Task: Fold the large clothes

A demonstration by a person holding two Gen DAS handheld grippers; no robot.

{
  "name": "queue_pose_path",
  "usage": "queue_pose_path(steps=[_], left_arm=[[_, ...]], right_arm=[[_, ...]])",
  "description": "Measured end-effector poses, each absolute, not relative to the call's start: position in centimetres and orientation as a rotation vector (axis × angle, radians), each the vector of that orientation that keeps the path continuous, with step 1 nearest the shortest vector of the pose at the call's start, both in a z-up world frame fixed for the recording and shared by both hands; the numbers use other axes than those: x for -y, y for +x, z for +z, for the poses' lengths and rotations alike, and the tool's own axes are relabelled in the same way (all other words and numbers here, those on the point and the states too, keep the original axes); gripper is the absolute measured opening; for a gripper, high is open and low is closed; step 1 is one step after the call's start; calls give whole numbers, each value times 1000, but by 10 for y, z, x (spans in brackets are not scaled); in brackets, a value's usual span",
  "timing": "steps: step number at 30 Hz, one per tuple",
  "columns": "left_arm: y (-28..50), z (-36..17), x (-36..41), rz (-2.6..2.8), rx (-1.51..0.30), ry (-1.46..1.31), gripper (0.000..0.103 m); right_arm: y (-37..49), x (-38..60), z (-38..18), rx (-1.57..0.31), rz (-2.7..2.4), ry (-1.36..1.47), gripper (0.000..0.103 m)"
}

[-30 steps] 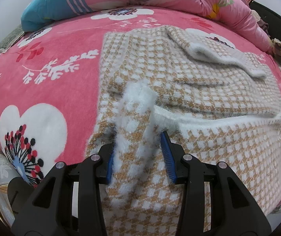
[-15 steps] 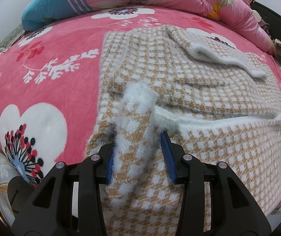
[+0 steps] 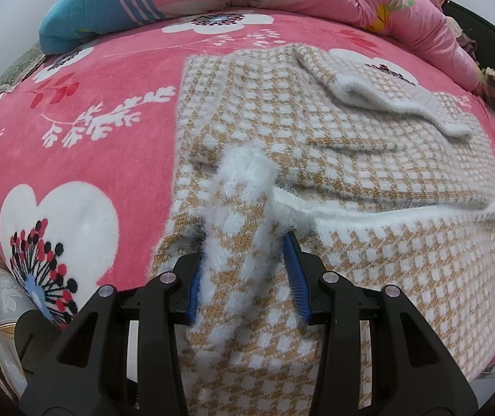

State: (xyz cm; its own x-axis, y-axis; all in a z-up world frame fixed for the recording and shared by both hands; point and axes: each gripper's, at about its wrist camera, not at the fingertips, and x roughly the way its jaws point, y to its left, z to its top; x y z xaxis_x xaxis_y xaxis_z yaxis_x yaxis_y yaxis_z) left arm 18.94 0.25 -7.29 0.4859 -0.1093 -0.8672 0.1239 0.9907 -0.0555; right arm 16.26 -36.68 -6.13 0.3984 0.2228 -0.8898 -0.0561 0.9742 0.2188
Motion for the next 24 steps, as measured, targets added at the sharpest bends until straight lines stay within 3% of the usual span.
queue_pose_path(steps=[4, 9, 13, 24], left_arm=[[189, -73, -2, -142, -1054, 16, 41], [185, -70, -4, -133, -1041, 28, 38], [176, -65, -2, -130, -1016, 62, 32], [181, -66, -3, -112, -1036, 56, 31]], right_arm=[[164, 365, -62, -1149, 165, 147, 23], [161, 362, -58, -1140, 147, 118, 11], [157, 358, -52, -1122, 140, 84, 10], [162, 348, -60, -1138, 93, -13, 10]])
